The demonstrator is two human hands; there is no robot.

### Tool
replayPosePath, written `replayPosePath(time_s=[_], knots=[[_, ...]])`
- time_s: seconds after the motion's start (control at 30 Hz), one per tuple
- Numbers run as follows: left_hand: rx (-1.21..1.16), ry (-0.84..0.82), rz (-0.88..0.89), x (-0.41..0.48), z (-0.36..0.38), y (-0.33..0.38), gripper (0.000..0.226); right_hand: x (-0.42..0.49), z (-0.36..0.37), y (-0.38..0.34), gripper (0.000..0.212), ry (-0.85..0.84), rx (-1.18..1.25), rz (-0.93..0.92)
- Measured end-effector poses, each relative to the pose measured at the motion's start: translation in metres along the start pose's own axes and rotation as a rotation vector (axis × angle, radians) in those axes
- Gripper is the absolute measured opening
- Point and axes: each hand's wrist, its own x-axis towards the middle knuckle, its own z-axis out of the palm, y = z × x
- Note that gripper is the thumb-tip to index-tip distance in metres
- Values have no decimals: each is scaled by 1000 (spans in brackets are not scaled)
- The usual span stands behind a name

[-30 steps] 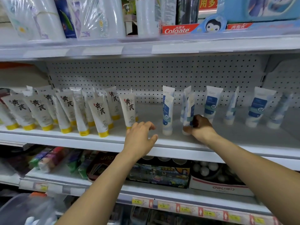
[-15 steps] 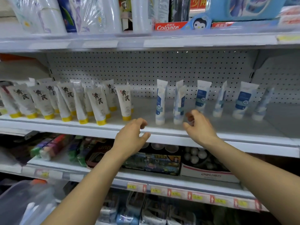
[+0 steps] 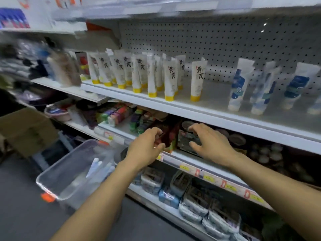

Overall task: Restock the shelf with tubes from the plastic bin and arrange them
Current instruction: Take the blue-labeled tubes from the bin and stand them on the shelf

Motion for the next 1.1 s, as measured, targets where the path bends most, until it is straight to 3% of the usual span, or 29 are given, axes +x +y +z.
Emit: replayPosePath(time_s=[0.37,0.47,0.57,0.67,1.1], knots=[[-83,-106,-494,-63,-72,-281,41,128,169,-215,24,-303,221,-215],[-143,-81,-624,-73,-92,-363,41,166,220,-270,26,-379,263,-195],[-169,-190,-669,-75,-92,-429,39,193,267,-307,26,-466,265,-147],[-242,-286,-711,-64,-76,-476,36,216,310,-329,26,-563,232,-144],[-447,-391,-891,39,78,-631,33,359,548,-332,33,-870,65,-176]])
